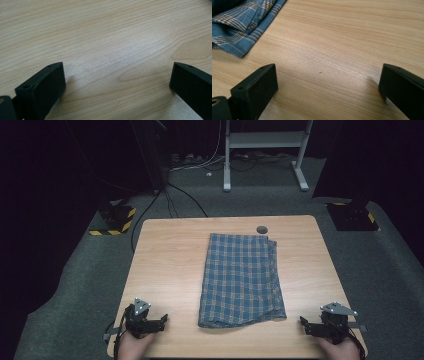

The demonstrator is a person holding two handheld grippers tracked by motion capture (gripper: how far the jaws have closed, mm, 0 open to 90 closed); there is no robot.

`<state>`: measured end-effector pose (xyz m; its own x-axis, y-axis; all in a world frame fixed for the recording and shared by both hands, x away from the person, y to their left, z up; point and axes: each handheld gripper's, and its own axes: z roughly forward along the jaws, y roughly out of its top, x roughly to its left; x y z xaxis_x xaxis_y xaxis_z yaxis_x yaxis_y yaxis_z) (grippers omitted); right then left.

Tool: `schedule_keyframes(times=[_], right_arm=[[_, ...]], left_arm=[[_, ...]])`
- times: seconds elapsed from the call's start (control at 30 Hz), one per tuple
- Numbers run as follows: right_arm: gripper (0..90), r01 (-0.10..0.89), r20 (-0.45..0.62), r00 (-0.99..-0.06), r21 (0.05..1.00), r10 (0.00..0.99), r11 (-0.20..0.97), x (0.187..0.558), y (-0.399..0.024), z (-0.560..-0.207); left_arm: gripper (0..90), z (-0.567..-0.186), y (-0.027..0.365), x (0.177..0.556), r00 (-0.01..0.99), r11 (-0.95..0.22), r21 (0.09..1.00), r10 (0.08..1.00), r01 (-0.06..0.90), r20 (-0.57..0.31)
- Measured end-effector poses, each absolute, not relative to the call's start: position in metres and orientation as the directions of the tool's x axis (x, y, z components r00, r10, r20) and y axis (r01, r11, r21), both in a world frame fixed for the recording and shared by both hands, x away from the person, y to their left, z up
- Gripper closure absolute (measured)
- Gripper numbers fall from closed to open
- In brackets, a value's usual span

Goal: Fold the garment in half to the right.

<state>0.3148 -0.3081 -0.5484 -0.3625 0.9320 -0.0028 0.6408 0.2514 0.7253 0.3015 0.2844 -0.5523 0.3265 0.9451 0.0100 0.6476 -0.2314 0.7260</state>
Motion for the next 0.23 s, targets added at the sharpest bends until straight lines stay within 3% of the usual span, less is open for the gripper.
schedule_keyframes(times=[0.23], right_arm=[[0.0,0.64,-0.012,-0.371,0.721,0.928,0.266,0.3148,-0.3063,-0.5488]], left_arm=[[0.3,-0.5524,0.2853,0.3023,0.311,-0.218,0.725,0.95,0.653,0.006]])
